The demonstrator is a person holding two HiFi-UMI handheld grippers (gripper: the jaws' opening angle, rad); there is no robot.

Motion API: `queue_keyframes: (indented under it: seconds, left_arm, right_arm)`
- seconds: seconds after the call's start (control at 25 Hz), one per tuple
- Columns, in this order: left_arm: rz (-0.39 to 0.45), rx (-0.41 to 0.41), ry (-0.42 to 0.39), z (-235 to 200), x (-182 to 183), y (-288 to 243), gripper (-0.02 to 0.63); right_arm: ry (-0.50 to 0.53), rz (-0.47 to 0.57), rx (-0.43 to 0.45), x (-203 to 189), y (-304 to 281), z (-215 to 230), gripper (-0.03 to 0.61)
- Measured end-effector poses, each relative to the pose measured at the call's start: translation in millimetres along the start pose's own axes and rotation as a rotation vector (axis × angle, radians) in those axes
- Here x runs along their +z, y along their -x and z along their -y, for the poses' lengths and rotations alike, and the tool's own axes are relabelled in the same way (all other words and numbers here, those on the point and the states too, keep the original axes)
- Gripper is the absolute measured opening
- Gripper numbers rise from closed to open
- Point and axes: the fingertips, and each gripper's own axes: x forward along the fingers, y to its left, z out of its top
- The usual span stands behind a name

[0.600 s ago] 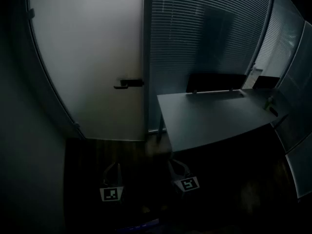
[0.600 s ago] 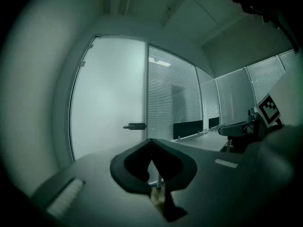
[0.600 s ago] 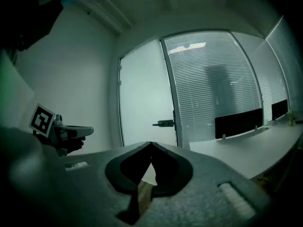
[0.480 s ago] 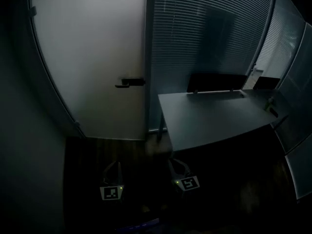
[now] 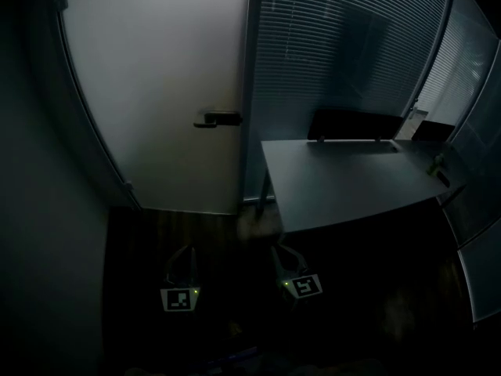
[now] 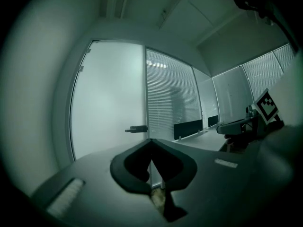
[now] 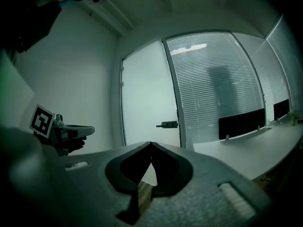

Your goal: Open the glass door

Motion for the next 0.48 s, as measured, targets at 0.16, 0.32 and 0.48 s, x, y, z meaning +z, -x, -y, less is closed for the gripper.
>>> queue_keyframes:
  seconds: [0.16,0.32,0.48]
  left_arm:
    - [-0.003,0.004,0.000,-3.8,0.2,-4.2,0.003]
    - [-0.004,0.009,-0.011,-10.5,-0.8,-17.3,0.003]
    - [-0.006,0.028,-0.015,-16.5,1.3,-33.7,0.003]
  right_arm:
    - [-0.008,0.000,-0.004,-0.9,-6.4,2.1,0.002]
    - [-0.012,-0.003,-0.006,-1.6,-20.1,8.8,0.002]
    - [-0.012,-0.008,0.010,-0.8,-38.4,18.1,0.002]
